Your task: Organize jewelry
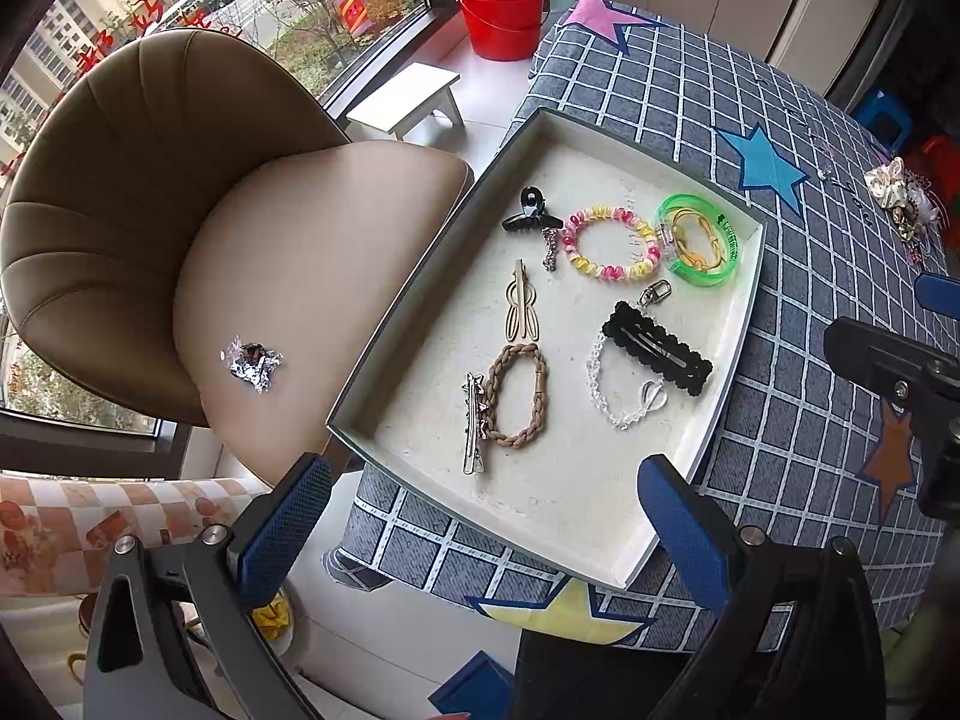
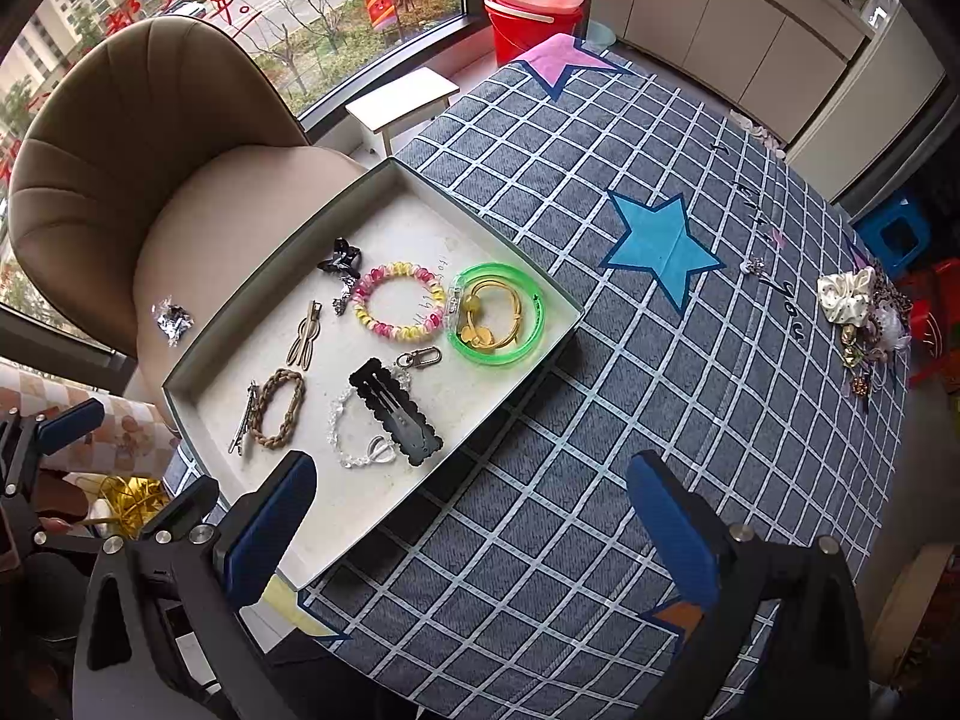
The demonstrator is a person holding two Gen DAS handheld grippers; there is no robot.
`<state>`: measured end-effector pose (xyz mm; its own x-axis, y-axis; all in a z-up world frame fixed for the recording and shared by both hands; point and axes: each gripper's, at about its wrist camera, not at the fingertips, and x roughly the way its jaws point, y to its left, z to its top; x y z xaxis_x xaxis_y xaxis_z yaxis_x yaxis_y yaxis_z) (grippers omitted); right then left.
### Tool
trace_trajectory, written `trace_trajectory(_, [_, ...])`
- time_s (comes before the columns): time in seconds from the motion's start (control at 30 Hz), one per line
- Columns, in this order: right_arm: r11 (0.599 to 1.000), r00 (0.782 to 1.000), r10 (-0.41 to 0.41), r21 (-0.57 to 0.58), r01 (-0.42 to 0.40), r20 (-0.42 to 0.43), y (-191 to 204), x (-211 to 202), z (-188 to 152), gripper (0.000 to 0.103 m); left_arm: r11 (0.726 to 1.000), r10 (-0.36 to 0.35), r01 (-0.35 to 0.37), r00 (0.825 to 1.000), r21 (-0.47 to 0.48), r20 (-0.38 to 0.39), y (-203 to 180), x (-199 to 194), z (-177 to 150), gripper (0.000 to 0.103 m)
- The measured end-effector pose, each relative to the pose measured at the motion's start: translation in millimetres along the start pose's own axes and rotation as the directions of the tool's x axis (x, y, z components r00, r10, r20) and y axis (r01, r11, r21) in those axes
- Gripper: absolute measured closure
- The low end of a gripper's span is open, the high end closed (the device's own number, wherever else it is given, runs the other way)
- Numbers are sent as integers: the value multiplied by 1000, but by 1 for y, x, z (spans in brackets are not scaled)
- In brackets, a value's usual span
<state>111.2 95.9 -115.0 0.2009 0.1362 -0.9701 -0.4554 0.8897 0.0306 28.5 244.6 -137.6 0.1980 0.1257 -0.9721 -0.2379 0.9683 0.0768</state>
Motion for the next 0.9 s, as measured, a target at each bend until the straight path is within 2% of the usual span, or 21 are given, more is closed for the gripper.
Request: trace_trajectory(0.9, [1000,1000,0,-2,0,2,1,0,-1,0,1000,1,-1,1000,-2,-1,1,0,-3,0])
